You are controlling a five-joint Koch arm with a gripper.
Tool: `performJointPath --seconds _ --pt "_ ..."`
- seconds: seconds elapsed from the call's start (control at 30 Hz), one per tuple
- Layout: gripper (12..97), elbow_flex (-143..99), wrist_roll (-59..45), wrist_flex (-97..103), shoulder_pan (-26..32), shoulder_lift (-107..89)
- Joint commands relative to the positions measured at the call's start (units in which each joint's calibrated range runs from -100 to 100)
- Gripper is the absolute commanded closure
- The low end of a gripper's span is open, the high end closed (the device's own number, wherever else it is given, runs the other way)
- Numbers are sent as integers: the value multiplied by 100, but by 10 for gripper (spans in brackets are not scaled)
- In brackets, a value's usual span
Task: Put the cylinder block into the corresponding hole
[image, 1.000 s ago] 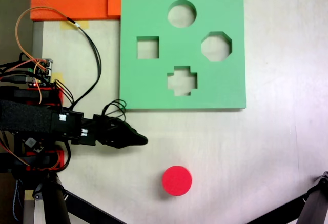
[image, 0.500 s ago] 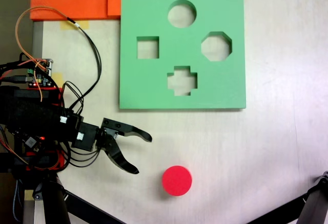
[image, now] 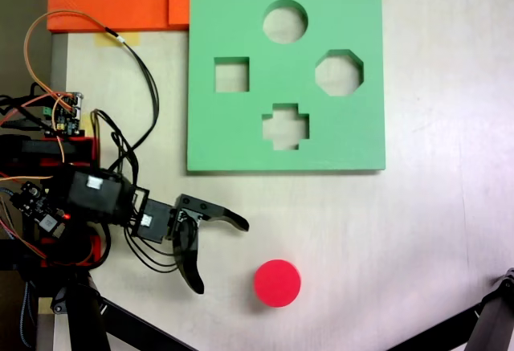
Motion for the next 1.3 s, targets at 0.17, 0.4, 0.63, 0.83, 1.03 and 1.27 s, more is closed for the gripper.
performJointPath --seconds 0.17,0.4,0.63,0.83,1.03,1.27 --pt "266 1112 122 617 -49 1057" --pt "268 2198 186 617 -83 1881" --pt "270 2916 195 617 -127 2272" --pt "299 3375 200 617 -210 2272" --pt "307 3853 200 347 -283 2412" --pt "307 4192 205 328 -337 2929"
